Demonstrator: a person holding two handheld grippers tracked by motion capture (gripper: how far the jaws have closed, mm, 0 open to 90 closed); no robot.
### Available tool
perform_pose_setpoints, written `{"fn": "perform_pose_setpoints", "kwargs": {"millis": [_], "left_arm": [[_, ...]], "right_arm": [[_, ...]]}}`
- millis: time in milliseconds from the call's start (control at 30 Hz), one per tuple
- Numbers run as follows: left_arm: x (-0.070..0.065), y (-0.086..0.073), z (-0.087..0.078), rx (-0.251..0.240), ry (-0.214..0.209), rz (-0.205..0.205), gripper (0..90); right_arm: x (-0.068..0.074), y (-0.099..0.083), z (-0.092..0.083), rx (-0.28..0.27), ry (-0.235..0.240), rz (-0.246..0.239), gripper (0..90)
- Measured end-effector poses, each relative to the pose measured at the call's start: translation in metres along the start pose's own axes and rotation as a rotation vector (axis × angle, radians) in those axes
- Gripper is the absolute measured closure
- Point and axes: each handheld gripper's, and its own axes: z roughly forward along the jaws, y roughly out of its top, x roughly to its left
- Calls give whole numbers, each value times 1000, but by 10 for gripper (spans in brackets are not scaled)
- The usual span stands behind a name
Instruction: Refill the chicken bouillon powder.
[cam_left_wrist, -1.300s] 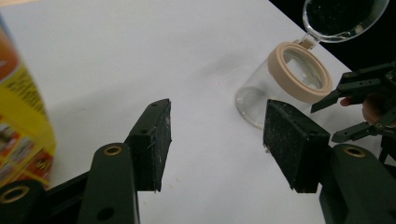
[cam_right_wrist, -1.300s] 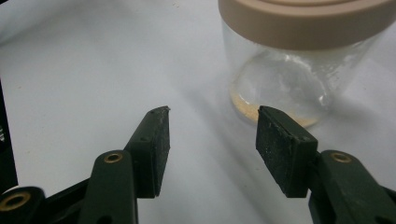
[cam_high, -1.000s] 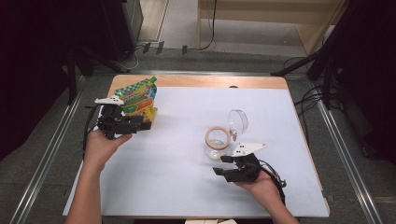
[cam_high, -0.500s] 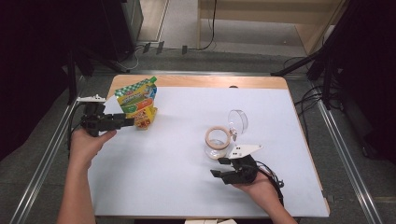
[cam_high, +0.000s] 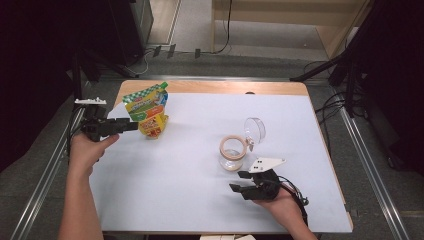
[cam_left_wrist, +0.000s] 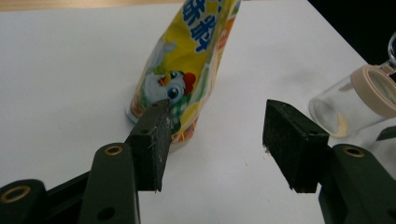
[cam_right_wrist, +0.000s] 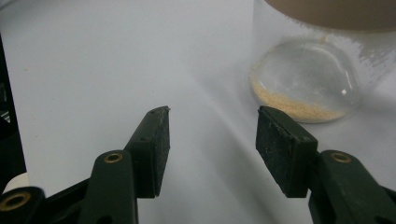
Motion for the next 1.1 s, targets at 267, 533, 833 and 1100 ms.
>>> {"fn": "perform_pose_setpoints", "kwargs": {"millis": [267,533,833,1100], "left_arm": [[-4,22,23,-25,36,18,481],[-7,25,38,-57,32,-12,737],[-20,29,38,-31,34,40,900],[-45,35,28,-5,-61,73,900]], "right_arm": [[5,-2,5,10,1,-4,459],[18,1,14,-14,44,-7,459],[30,8,26,-51,55,-41,459],[29,9,31,-55,32,-35,460]]}}
